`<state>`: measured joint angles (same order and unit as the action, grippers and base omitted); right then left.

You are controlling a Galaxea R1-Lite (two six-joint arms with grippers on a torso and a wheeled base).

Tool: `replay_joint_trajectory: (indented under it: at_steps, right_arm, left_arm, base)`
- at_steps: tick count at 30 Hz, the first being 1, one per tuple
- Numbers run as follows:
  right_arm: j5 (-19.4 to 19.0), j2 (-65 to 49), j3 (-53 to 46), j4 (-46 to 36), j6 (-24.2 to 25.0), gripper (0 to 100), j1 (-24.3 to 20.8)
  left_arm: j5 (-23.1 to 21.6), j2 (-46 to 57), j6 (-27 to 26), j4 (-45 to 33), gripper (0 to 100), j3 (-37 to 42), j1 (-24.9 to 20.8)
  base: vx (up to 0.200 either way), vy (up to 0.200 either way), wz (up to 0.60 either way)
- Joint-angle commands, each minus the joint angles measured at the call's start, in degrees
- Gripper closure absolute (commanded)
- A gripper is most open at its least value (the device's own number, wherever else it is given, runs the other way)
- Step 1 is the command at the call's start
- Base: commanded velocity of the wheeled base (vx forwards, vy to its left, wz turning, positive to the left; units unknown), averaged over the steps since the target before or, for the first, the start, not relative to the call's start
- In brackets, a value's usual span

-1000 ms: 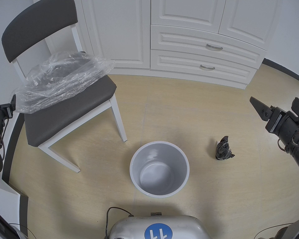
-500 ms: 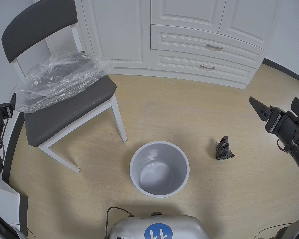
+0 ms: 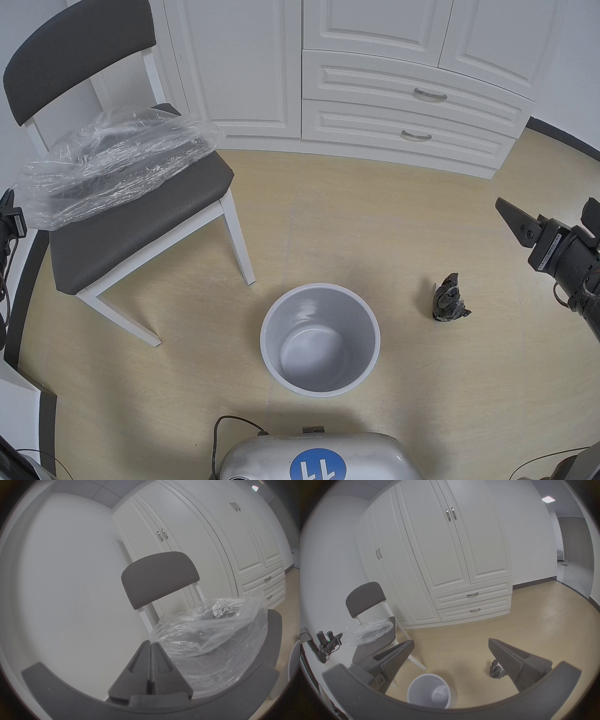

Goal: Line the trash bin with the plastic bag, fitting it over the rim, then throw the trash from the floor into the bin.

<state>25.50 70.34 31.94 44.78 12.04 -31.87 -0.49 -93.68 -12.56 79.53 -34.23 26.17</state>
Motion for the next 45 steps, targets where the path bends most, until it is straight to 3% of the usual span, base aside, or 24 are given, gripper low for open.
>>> replay_joint_trajectory:
  at_steps: [1, 4, 8, 10, 14, 20, 24, 26, 32, 39, 45]
  right_arm:
    - [0.2, 0.7, -0.4, 0.0, 0.1, 0, -2.1]
    - [1.6, 1.5, -0.4, 0.6, 0.1, 0, -3.8]
    - [11.3, 6.9, 0.2, 6.7, -0.8, 0, -8.5]
    - [13.2, 8.9, 1.2, 9.5, -3.1, 0, -9.1]
    - [12.0, 13.1, 4.4, 14.0, -10.9, 0, -9.2]
    - [12.0, 16.6, -0.7, 23.7, -11.7, 0, -11.5]
    - [12.6, 16.9, -5.4, 25.7, -12.8, 0, -12.1]
    - [12.6, 16.8, -6.3, 26.0, -14.6, 0, -13.0]
    - [12.4, 17.2, -6.4, 26.0, -14.6, 0, -13.0]
    - [12.6, 18.0, -7.8, 26.1, -14.7, 0, -16.1]
    - [11.9, 21.1, -7.7, 26.2, -12.7, 0, -16.2]
  left_arm:
    - [0.0, 0.1, 0.1, 0.1, 100, 0.4, -1.0]
    - [-0.4, 0.5, 0.4, 1.2, 100, 0.5, -1.6]
    - [-0.9, 2.8, 2.4, 3.7, 100, 2.9, -3.4]
    - [-2.1, 4.9, 3.1, 3.1, 100, 4.0, -4.8]
    - [-4.6, 7.9, 3.5, 0.4, 100, 4.0, -6.7]
    - [-5.0, 13.7, 4.6, -3.3, 100, 2.9, -11.6]
    - [-5.0, 17.6, 5.0, -10.6, 100, 0.6, -14.7]
    - [-5.1, 21.4, 8.2, -15.0, 100, 1.6, -17.3]
    - [-5.1, 23.7, 9.7, -19.5, 100, 1.7, -29.6]
    - [-5.5, 24.0, 9.5, -19.6, 100, 3.1, -35.0]
    - [-5.7, 27.0, 4.6, -19.6, 100, 7.1, -40.0]
  base:
    - [0.0, 0.0, 0.0]
    - [0.0, 0.0, 0.0]
    - [0.0, 0.0, 0.0]
    - [0.0, 0.0, 0.0]
    - [0.0, 0.0, 0.0]
    - [0.0, 0.0, 0.0]
    - [0.0, 0.0, 0.0]
    - [0.0, 0.0, 0.0]
    - [0.0, 0.0, 0.0]
    - [0.0, 0.0, 0.0]
    - [0.0, 0.0, 0.0]
